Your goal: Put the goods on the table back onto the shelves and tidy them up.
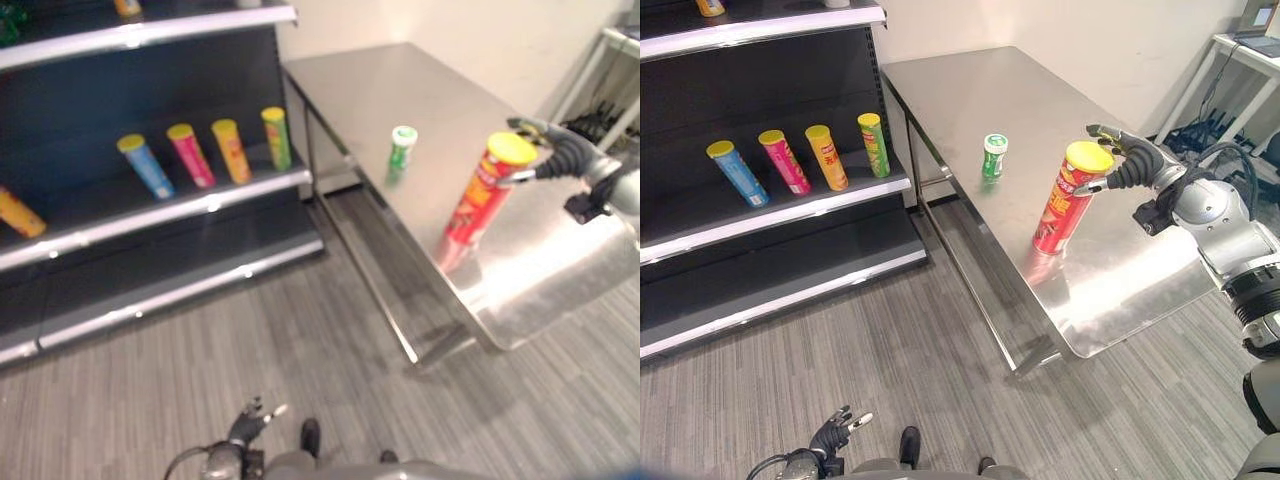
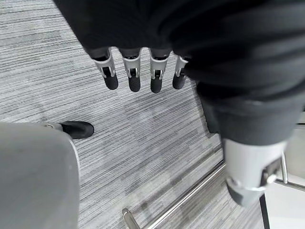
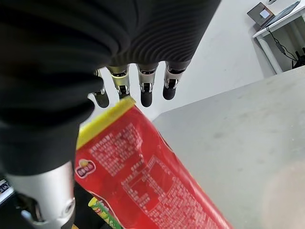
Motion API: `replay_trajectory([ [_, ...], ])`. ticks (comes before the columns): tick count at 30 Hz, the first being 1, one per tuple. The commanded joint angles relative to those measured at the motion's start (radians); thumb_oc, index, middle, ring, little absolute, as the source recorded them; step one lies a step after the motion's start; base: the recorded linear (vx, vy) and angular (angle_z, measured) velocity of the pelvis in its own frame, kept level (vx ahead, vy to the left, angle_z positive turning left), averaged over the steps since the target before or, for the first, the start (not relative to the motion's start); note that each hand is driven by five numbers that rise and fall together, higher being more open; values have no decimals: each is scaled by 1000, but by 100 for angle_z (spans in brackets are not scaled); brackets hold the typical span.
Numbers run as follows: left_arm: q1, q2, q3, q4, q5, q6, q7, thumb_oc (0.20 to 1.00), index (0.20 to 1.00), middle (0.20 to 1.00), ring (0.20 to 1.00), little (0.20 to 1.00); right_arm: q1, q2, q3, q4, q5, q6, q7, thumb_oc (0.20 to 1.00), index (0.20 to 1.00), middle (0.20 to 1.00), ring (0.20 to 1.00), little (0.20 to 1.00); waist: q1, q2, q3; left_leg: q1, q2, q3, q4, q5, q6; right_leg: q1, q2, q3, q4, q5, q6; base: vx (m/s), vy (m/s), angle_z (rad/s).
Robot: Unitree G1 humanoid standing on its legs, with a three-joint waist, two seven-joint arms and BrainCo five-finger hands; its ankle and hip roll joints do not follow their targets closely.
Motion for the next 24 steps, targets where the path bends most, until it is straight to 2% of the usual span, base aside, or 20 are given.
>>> replay_trajectory([
  [1, -37, 52, -10, -16, -31, -36, -4, 1000, 1000, 1000, 1000, 1000, -170, 14, 32, 81, -18, -10, -35, 1000, 1000, 1000, 1000, 1000, 55, -34, 4, 72, 121, 69, 125, -199, -118, -28, -86, -18, 122, -121, 74, 0, 0, 0],
  [9, -36, 55, -9, -10, -41, -35, -6, 1000, 1000, 1000, 1000, 1000, -188, 54, 39, 149, -29, 6, -31, 1000, 1000, 1000, 1000, 1000, 66, -36, 5, 68, 118, 59, 124, -199, -118, -27, -86, -23, 120, -122, 74, 0, 0, 0],
  [10, -36, 55, -9, -10, -41, -35, -6, 1000, 1000, 1000, 1000, 1000, -188, 54, 39, 149, -29, 6, -31, 934, 934, 934, 934, 934, 66, -36, 5, 68, 118, 59, 124, -199, -118, -27, -86, -23, 120, -122, 74, 0, 0, 0],
  [11, -38, 56, -10, -9, -42, -35, -6, 1000, 1000, 1000, 1000, 1000, -191, 69, 44, 171, -30, 11, -24, 686, 686, 686, 686, 686, 68, -38, 6, 68, 118, 58, 125, -200, -117, -27, -85, -23, 120, -122, 73, 0, 0, 0],
  [12, -38, 56, -10, -9, -42, -35, -6, 1000, 1000, 1000, 1000, 1000, -191, 70, 44, 171, -30, 11, -24, 589, 589, 589, 589, 589, 68, -38, 6, 68, 118, 58, 125, -200, -117, -27, -85, -23, 120, -122, 73, 0, 0, 0],
  [13, -40, 58, -11, -10, -45, -33, -8, 1000, 1000, 1000, 1000, 1000, -195, 80, 56, 198, -41, 24, -12, 200, 200, 200, 200, 200, 71, -39, 8, 68, 118, 56, 126, -200, -117, -27, -85, -22, 121, -124, 73, 0, 0, 0],
  [22, -50, 61, -5, -4, -48, -29, -6, 1000, 1000, 1000, 1000, 1000, -211, 86, 92, 188, -35, 40, 10, 200, 200, 200, 200, 200, 72, -44, 13, 72, 124, 54, 131, -201, -121, -22, -82, -24, 127, -130, 68, 0, 0, 0],
  [24, -53, 59, 8, 3, -48, -30, 3, 1000, 1000, 1000, 1000, 1000, -197, 57, 74, 84, 4, 24, -4, 200, 200, 200, 200, 200, 66, -44, 15, 77, 129, 57, 132, -201, -123, -21, -82, -24, 131, -134, 67, -25, -26, 5],
])
